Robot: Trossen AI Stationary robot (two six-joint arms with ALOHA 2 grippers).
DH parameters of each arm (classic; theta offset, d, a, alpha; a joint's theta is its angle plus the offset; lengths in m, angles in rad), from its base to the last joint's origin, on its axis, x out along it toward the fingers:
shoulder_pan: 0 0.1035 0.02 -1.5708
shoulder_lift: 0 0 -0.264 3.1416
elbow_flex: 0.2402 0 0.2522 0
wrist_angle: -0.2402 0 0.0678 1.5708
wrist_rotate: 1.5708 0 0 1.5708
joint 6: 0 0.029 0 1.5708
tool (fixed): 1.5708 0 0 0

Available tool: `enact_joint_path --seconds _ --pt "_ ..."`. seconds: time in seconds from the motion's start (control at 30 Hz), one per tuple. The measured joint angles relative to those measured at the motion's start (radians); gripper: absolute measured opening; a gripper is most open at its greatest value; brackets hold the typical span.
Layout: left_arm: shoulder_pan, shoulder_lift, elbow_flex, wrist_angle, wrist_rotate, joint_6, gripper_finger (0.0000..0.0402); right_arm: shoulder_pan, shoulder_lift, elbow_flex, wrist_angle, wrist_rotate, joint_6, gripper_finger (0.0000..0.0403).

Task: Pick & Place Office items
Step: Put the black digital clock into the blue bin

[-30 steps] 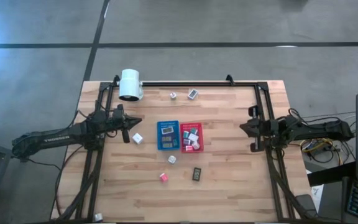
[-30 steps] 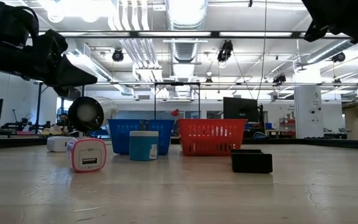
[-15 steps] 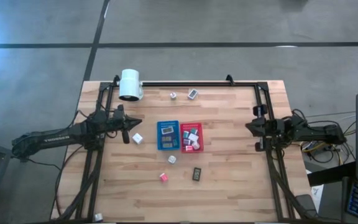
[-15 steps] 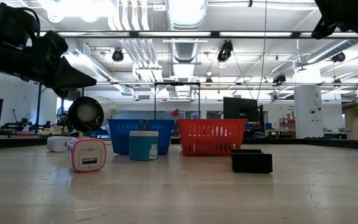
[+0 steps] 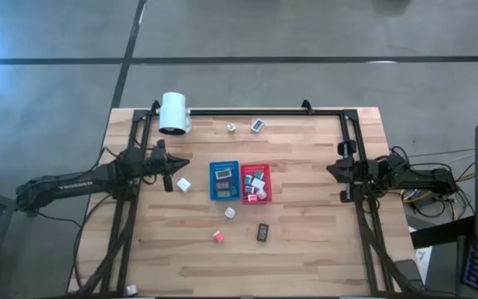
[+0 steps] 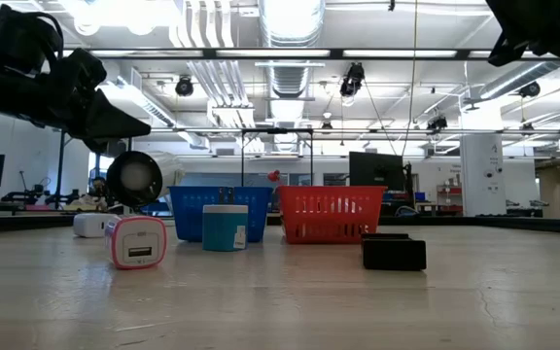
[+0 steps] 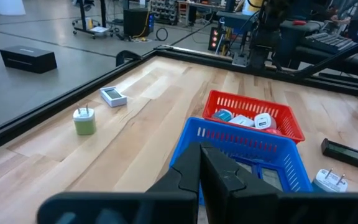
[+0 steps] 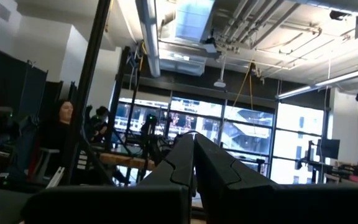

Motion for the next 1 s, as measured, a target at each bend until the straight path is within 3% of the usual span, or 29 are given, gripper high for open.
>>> enact_joint_path --seconds 0.57,0.83,1.0 --pt "0.000 0.000 0.000 0.000 0.000 0.021 0.0012 0.000 0.001 0.000 -0.047 0.010 -0.020 0.0008" --pt "0.000 0.000 0.000 0.004 0.040 0.055 0.0012 0.001 0.002 0.001 -0.111 0.135 0.016 0.0008" --pt "0.000 0.000 0.000 0.039 0.042 0.068 0.0012 0.000 0.002 0.001 -0.138 0.146 0.006 0.0008"
